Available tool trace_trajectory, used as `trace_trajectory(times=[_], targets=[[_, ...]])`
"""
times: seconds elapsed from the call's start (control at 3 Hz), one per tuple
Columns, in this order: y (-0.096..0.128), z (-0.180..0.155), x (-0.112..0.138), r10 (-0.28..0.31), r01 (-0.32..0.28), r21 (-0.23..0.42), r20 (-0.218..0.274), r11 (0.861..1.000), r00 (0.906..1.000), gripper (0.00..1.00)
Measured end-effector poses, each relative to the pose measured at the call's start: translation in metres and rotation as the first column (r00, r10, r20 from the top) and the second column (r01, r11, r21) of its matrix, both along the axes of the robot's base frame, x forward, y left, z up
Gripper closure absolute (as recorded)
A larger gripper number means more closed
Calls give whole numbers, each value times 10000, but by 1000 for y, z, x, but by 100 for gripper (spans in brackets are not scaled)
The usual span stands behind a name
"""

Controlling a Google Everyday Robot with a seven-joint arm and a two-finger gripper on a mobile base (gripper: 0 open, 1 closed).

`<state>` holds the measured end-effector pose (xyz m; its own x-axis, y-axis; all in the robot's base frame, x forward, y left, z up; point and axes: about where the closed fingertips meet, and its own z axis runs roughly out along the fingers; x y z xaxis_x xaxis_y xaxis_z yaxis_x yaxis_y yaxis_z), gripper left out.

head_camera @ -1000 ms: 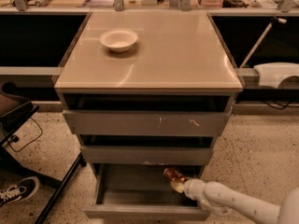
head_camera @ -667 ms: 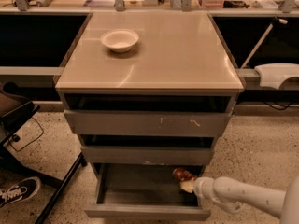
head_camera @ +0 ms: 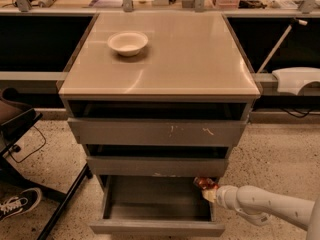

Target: Pick coke can from bottom drawer and place on counter

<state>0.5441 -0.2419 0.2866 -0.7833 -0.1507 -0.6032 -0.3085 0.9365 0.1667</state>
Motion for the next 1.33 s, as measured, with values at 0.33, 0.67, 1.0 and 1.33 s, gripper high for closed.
trace_trajectory(times=[0.33, 0.67, 1.0, 1.33], targets=[[-26, 33, -16, -826, 837, -407, 275, 9957, 9962, 100], [-86, 95, -53, -3074, 3125, -1072, 621, 9438, 9496, 100], [-109, 148, -87, -4312, 4404, -1971, 896, 8759, 8978, 100], [-115, 166, -116, -4705, 4745, -2187, 734, 8526, 8793, 100]])
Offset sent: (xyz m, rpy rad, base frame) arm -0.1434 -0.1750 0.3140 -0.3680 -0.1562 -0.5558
